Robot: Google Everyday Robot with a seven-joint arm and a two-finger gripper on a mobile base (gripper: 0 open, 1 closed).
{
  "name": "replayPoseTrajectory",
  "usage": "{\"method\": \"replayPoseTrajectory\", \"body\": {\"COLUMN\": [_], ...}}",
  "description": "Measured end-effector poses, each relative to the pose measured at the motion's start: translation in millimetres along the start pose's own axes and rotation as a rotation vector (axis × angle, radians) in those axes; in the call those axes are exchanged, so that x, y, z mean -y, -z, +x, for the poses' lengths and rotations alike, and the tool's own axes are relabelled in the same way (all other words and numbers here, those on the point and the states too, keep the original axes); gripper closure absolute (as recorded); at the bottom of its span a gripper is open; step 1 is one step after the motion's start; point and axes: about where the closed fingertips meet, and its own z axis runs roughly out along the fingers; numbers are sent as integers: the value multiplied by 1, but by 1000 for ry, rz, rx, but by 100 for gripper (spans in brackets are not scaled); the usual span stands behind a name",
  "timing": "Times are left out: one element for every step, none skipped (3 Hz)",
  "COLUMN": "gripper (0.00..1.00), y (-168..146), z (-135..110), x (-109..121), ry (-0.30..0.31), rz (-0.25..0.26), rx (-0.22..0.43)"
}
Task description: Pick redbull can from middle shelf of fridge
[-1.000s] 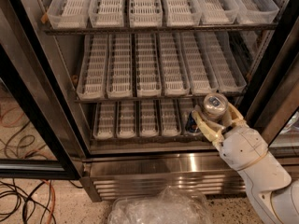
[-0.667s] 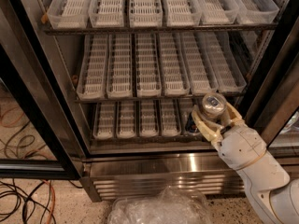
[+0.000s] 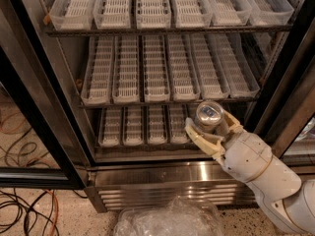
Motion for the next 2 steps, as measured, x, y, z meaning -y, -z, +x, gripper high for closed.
{"method": "replayPoseTrajectory", "body": {"gripper": [100, 100], "y": [-3, -3], "z": [-12, -12], "x": [-38, -38], "ry": [-174, -174], "rz": [-142, -142], "rx": [52, 52]}}
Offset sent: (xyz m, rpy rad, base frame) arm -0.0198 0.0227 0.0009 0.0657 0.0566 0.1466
